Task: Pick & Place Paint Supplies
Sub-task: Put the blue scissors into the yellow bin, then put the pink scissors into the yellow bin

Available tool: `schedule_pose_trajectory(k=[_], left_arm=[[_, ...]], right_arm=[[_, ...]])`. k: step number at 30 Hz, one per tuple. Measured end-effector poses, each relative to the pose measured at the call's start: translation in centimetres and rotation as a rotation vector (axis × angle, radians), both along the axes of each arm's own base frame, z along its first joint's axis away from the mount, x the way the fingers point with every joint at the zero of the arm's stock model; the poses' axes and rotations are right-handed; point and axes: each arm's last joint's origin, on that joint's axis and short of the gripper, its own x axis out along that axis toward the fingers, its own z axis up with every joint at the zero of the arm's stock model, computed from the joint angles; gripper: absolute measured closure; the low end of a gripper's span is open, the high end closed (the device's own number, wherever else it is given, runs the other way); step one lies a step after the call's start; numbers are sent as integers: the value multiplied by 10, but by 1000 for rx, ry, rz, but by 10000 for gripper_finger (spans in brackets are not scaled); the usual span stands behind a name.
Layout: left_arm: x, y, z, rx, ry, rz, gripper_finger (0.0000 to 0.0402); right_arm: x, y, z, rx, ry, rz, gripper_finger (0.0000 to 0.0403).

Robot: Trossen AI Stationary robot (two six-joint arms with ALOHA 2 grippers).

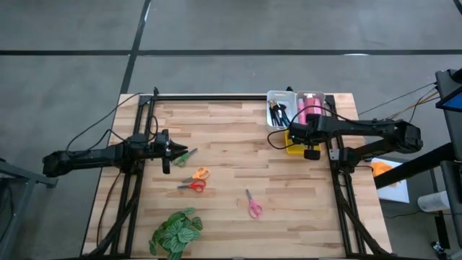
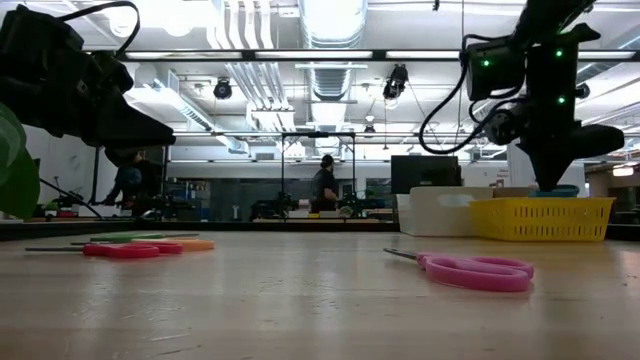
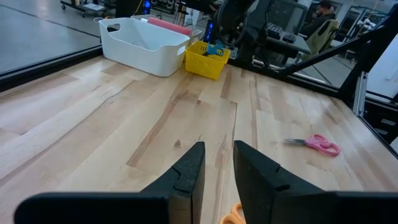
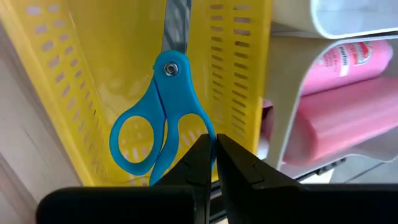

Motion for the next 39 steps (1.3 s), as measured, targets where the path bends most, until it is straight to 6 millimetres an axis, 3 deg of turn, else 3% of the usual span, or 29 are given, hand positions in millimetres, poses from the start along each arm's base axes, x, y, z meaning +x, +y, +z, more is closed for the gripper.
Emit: schedule_pose_trajectory(k=[9,18,26,32,39], left_arm=[[0,0,0,0,0,0,315],[0,0,0,0,0,0,315],[0,0,0,0,0,0,315],[0,0,0,0,0,0,315],[0,0,0,0,0,0,315]], right_arm=[[-3,1,-15,-1,-11,5,381],[-5,2,-21,3,3,22,307],[-5,1,-19,-33,4,10,298],[4,-5,4,-175,-35,-57,298],[26,-10,57,-165,-324,-283,298]])
